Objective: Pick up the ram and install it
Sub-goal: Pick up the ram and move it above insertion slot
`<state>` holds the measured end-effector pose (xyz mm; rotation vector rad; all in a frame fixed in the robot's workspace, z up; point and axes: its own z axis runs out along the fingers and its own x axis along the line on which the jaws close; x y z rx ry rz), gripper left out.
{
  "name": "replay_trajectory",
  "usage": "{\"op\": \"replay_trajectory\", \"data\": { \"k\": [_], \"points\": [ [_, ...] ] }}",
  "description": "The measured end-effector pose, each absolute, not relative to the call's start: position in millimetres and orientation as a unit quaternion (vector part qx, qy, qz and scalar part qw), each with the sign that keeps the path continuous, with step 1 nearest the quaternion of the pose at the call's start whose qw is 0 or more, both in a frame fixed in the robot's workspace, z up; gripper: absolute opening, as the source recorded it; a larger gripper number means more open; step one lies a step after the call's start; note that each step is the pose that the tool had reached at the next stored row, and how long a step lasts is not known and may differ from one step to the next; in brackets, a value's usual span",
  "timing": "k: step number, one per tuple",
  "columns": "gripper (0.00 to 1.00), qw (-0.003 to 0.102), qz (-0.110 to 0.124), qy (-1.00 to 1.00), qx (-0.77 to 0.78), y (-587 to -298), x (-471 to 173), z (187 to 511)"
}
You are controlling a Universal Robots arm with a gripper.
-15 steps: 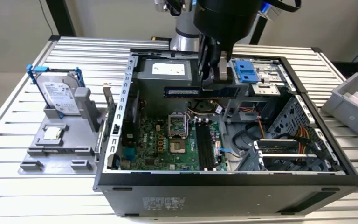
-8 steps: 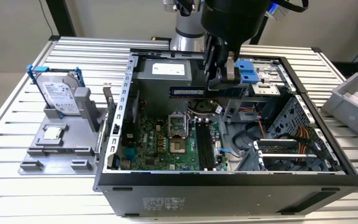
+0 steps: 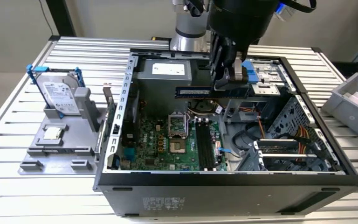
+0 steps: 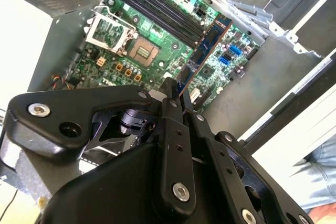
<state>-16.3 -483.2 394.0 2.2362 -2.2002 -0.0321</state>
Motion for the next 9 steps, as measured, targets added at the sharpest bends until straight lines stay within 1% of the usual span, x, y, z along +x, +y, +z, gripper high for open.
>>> {"op": "replay_trajectory", "data": {
  "k": [9],
  "points": [
    [0.0,0.002,-0.01,-0.701,0.713,-482.8,-7.1,394.0]
  ]
}}
